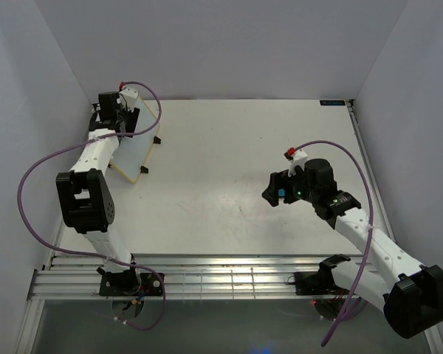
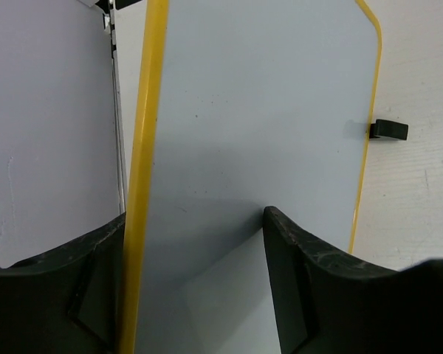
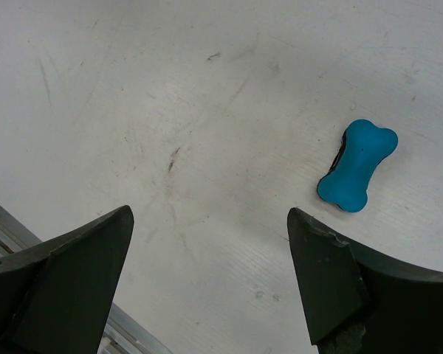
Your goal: Erase the whiteboard
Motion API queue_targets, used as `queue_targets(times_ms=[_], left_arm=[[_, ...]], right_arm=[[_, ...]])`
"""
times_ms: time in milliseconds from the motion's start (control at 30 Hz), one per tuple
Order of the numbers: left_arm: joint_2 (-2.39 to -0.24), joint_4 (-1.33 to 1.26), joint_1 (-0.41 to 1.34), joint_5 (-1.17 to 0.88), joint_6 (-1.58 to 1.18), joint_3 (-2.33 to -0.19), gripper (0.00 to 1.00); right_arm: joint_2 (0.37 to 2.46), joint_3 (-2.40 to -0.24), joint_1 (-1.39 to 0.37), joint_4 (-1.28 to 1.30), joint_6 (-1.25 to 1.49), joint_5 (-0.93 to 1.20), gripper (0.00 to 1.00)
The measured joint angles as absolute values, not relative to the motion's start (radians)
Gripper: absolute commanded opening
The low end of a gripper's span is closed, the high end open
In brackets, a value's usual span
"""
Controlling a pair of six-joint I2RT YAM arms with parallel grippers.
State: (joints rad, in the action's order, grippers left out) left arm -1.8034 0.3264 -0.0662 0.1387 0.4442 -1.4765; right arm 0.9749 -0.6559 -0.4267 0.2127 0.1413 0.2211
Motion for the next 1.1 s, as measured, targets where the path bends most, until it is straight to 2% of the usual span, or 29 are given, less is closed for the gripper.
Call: queue_targets(times_ms=[67,200,233,967,1000,1033,1100], left_arm=[[-1.819,0.318,-0.068,0.139,0.441,-1.489,0.77],[-1.851,0.302,-0.076,0.152,0.433,-1.506,0.80],[-1.858,0.301,-0.079,0.153,0.428,-1.512,0.83],[-1.870,0.272,-0.106,0.200,0.379,-1.500,0.84],[-1.868,0.268,-0.107,0.206,0.379,-1.496,0.85],[-1.866,0.266,-0.108,0.212,0.379,-1.493,0.93],[-1.864,0.265,-0.110,0.251,0.387,-1.483,0.93]], right_arm=[[0.975,-0.656,-0.427,0.209,0.141,0.222,0.90],[0.982,-0.656,-0.427,0.207,0.141,0.224,0.90],[0.985,-0.656,-0.428,0.206,0.141,0.226,0.90],[1.003,-0.656,-0.428,0.199,0.141,0.252,0.90],[1.003,-0.654,-0.428,0.197,0.141,0.253,0.90],[1.003,-0.651,-0.428,0.191,0.141,0.255,0.90],[1.003,-0.644,-0.429,0.184,0.141,0.258,0.90]])
